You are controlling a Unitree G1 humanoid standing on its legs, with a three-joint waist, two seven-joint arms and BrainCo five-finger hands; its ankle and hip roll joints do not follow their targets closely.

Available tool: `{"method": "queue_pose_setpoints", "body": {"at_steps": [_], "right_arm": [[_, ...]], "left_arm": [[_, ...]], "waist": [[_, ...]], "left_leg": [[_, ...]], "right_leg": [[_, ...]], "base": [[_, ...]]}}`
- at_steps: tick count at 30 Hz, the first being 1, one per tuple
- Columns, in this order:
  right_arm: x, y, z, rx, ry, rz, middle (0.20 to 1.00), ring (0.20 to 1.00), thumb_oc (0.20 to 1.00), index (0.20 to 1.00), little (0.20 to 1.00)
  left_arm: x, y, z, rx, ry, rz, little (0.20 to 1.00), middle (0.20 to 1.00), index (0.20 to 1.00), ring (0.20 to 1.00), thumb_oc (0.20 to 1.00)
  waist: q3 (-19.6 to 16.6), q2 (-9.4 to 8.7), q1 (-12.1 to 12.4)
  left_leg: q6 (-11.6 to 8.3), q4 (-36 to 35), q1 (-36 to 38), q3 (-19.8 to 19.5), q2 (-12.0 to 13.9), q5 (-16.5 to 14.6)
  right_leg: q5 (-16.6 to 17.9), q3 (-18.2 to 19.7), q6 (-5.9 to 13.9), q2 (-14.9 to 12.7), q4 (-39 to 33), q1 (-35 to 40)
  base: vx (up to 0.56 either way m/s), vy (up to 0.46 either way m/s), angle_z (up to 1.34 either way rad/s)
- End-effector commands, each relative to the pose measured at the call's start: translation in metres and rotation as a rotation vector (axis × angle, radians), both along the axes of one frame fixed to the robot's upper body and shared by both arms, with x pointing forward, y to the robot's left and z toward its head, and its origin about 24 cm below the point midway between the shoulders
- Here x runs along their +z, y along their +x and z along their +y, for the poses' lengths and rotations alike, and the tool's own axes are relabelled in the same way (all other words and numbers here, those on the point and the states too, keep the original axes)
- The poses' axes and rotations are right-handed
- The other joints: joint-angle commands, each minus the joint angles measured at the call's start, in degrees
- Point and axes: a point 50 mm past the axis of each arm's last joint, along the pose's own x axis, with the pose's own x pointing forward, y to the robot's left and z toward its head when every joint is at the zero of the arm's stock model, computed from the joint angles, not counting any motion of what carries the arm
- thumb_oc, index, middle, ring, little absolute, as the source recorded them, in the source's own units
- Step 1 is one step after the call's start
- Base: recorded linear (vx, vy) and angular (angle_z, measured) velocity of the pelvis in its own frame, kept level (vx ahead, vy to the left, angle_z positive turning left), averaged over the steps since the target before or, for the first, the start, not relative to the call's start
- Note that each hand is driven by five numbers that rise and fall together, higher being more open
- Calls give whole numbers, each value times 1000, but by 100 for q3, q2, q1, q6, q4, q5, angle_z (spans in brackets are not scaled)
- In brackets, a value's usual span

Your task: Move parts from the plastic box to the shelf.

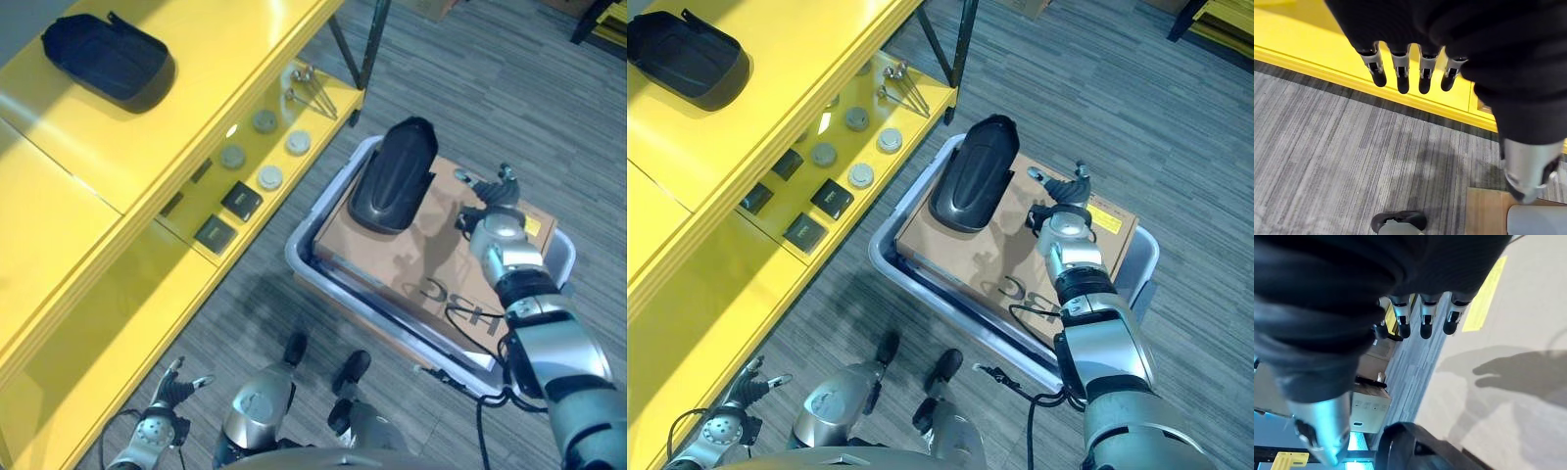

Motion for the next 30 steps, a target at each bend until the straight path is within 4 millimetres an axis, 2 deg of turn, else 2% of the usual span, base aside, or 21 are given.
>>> {"method": "queue_pose_setpoints", "body": {"at_steps": [1, 8, 15, 19, 24, 30], "right_arm": [[11, 3, -2, 34, -91, 1, 1000, 1000, 1000, 1000, 1000], [10, 8, 8, 82, -167, 52, 1000, 1000, 1000, 1000, 1000], [15, 9, 0, 62, -231, 87, 1000, 1000, 1000, 1000, 1000], [22, 11, -3, 34, -328, 133, 1000, 1000, 1000, 1000, 1000], [14, 3, -25, -55, -456, 252, 1000, 1000, 1000, 1000, 1000], [13, 3, -27, -69, -597, 324, 1000, 1000, 1000, 1000, 1000]], "left_arm": [[-6, -17, 1, -40, 10, 51, 1000, 1000, 1000, 1000, 1000], [-5, -13, -1, -49, 2, 37, 1000, 1000, 1000, 1000, 1000], [-4, -12, 0, -44, -1, 26, 1000, 1000, 1000, 1000, 1000], [-2, -10, 3, -36, -8, 14, 1000, 1000, 1000, 1000, 1000], [0, -8, 3, -40, -16, -7, 1000, 1000, 1000, 1000, 1000], [2, -4, 6, -42, -14, -27, 1000, 1000, 1000, 1000, 1000]], "waist": [[-388, 137, 132], [-305, 149, 179], [-227, 149, 232], [-154, 123, 261], [-58, 68, 340], [23, 19, 383]], "left_leg": [[-376, -445, -276, -185, 326, 59], [-374, -332, -391, -221, 297, 54], [-372, -236, -519, -255, 275, 44], [-355, -188, -644, -275, 246, 53], [-312, -92, -811, -319, 193, 40], [-287, -49, -922, -344, 171, 37]], "right_leg": [[-855, -77, 732, -599, 427, 249], [-837, -70, 730, -628, 459, 190], [-820, -65, 738, -650, 494, 102], [-804, -39, 751, -665, 537, -20], [-777, -27, 775, -689, 613, -170], [-758, -13, 793, -686, 664, -288]], "base": [[0, 0, 0], [-3, 19, 4], [-9, 18, 5], [-28, 32, 0], [-25, 35, 4], [-26, 3, 7]]}}
